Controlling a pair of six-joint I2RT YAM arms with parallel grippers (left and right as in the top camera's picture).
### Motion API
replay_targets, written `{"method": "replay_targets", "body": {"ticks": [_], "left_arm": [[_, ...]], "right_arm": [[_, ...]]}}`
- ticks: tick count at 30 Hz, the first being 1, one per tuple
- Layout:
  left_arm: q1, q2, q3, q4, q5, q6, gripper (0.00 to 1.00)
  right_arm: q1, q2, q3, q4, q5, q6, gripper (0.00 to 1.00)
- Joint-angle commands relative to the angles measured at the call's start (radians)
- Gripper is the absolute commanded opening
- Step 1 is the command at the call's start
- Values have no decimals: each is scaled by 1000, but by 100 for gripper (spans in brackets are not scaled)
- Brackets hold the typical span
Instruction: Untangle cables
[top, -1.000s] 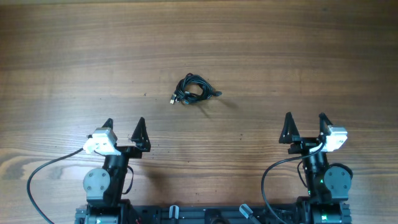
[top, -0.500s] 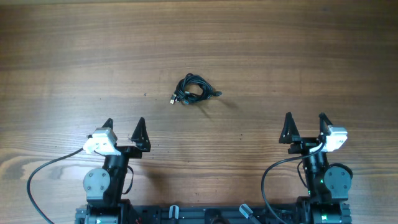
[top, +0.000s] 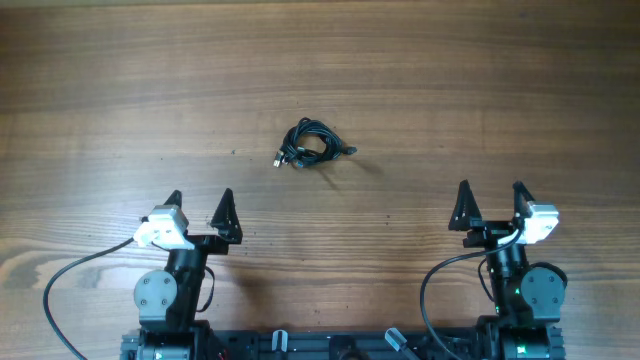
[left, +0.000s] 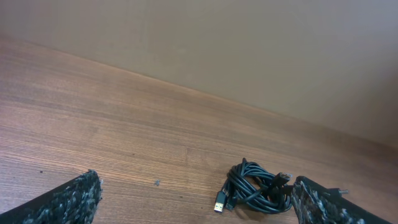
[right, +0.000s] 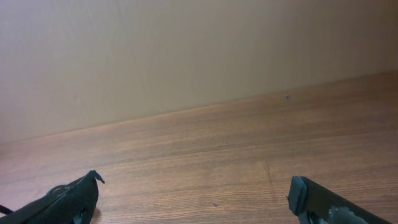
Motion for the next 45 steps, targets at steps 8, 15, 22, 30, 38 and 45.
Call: {"method": "replay_targets", "body": {"ticks": [8,15,22,30,38,45], "left_arm": [[5,1,-5,-4,-10,20,100],[5,1,-5,6,-9,20,100],[5,1,-5,8,-5,19,100],[5,1,-5,8,-5,19,100],[5,1,-5,3,3,20,100],[5,1,-5,7,2,20,100]], "right_arm": [[-4,-2,-1,2,10,9,100],[-4,-2,-1,11,-27,-45,100],[-4,-2,0,13,-109,-37,100],[-4,-2,29,-21,-223,43,100],[-4,-2,29,-42,-265,75,100],[-4,71,82,-68,-267,98,100]]}}
